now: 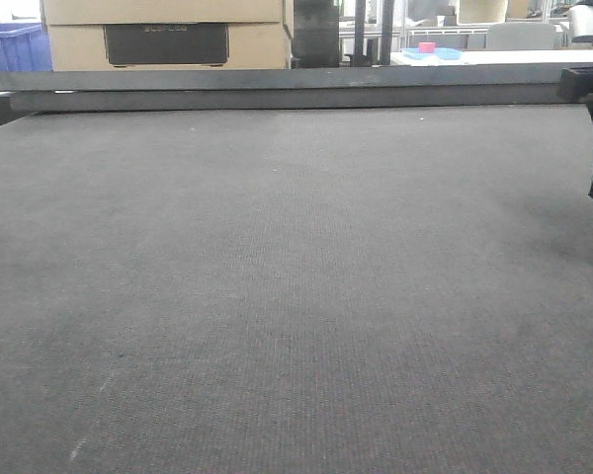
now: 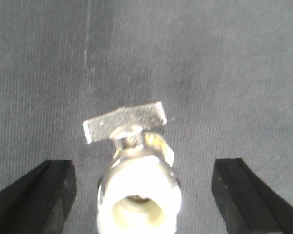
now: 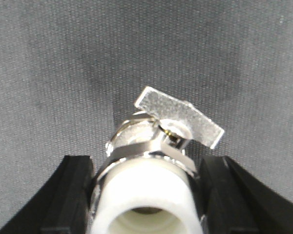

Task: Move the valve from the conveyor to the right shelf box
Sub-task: 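Lower the left gripper around the second valve and close it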

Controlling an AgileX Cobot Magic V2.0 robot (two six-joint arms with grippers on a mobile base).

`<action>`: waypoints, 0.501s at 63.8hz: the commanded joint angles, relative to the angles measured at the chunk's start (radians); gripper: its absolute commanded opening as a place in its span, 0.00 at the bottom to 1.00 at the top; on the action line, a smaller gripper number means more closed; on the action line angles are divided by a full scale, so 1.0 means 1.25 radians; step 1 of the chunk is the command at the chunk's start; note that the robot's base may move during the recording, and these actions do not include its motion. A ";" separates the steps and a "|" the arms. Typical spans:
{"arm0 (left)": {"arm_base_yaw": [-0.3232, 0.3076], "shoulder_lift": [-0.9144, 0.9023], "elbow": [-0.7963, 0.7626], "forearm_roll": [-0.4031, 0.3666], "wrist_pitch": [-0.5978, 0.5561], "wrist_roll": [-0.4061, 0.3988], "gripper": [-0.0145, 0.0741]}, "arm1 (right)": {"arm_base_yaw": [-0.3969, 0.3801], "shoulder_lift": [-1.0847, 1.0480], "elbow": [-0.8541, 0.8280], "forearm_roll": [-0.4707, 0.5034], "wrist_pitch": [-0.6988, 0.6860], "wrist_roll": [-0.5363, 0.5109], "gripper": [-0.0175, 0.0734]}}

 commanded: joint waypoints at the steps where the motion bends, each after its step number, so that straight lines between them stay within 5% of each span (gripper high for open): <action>1: -0.004 -0.002 -0.006 -0.004 -0.009 -0.003 0.69 | -0.001 -0.001 0.004 -0.010 -0.006 -0.004 0.06; 32: -0.004 0.023 0.003 0.009 0.014 -0.001 0.65 | -0.001 -0.001 0.004 -0.010 -0.006 -0.004 0.06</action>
